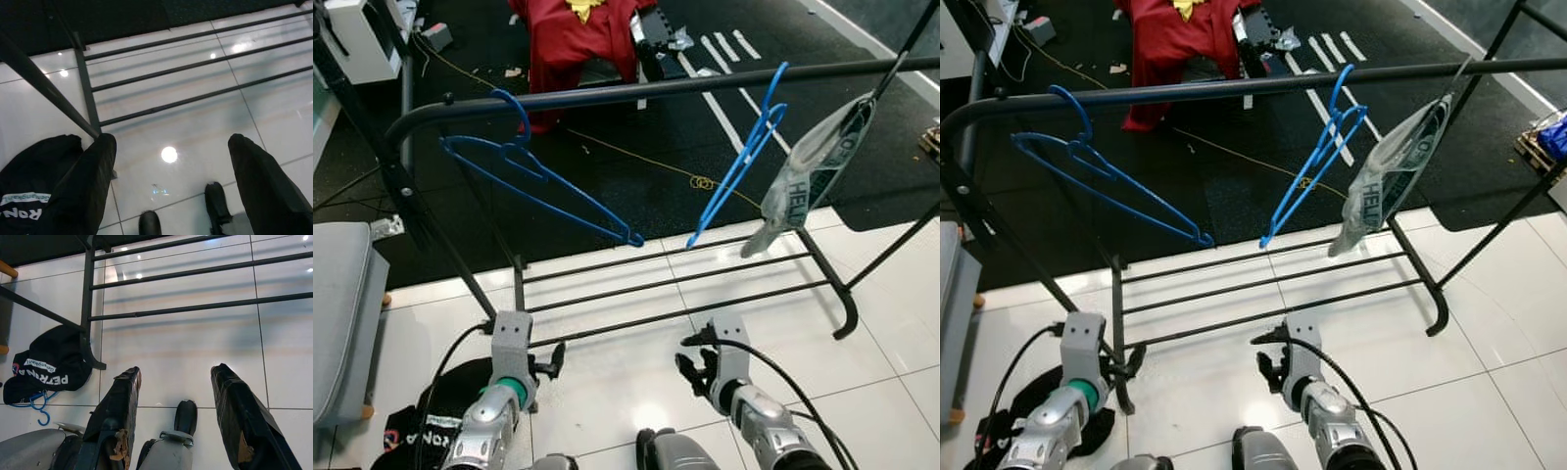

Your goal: Hang hanger

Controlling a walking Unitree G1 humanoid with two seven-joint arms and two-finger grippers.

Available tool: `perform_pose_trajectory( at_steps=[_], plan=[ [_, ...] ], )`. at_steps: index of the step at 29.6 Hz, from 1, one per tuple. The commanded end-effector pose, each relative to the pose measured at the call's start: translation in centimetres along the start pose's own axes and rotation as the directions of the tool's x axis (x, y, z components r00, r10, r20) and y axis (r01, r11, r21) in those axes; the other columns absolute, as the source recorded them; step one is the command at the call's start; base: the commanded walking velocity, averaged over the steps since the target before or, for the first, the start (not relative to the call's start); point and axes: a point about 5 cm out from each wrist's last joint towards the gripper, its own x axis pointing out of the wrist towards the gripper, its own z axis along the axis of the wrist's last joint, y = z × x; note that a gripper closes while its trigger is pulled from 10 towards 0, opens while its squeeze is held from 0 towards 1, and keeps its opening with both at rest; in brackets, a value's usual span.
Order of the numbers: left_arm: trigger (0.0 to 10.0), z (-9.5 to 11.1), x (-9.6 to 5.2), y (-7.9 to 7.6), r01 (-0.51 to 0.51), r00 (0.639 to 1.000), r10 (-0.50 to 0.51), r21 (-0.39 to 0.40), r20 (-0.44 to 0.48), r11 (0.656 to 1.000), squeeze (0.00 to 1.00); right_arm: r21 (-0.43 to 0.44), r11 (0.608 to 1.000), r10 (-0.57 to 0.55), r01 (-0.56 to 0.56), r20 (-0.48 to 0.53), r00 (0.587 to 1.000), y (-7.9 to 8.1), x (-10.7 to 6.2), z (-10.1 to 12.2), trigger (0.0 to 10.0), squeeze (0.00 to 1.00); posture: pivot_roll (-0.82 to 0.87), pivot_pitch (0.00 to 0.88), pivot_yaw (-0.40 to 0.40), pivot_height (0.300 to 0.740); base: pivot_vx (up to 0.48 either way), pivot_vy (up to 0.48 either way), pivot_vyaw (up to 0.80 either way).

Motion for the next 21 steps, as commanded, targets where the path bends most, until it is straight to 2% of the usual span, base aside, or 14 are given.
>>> perform_pose_trajectory(
  at_steps=[1, 8, 12, 21],
  plan=[
    [10.0, -1.2, -0.5, -0.1, -0.006, 1.0, 0.006, 0.001, -0.027, 1.0, 0.0, 0.02, 1.0, -0.013, 0.013, -0.031, 0.999, -0.1, -0.5, -1.3, 10.0, 0.0, -0.06, 0.117, 0.019, 0.74, 0.0, 0.0, 0.0],
    [10.0, -1.3, -0.6, -0.7, 0.031, 0.999, -0.031, 0.004, -0.024, 1.0, 0.0, 0.025, 1.0, -0.013, 0.014, -0.031, 0.999, -0.1, -0.6, -1.5, 10.0, 0.0, -0.05, 0.11, -0.002, 0.74, 0.0, 0.0, 0.0],
    [10.0, -1.0, -0.3, -0.5, 0.003, 1.0, -0.003, -0.016, -0.009, 1.0, 0.0, -0.005, 1.0, 0.02, -0.02, -0.03, 0.999, 0.8, -0.1, -1.2, 10.0, 0.0, -0.04, 0.098, -0.024, 0.74, 0.0, 0.0, 0.0],
    [10.0, -0.8, -0.1, -0.3, -0.022, 1.0, 0.022, -0.014, 0.005, 1.0, 0.0, -0.021, 0.999, 0.023, -0.024, -0.021, 1.0, 1.1, 0.4, -0.4, 10.0, 0.0, -0.03, 0.099, -0.035, 0.74, 0.0, 0.0, 0.0]
  ],
)
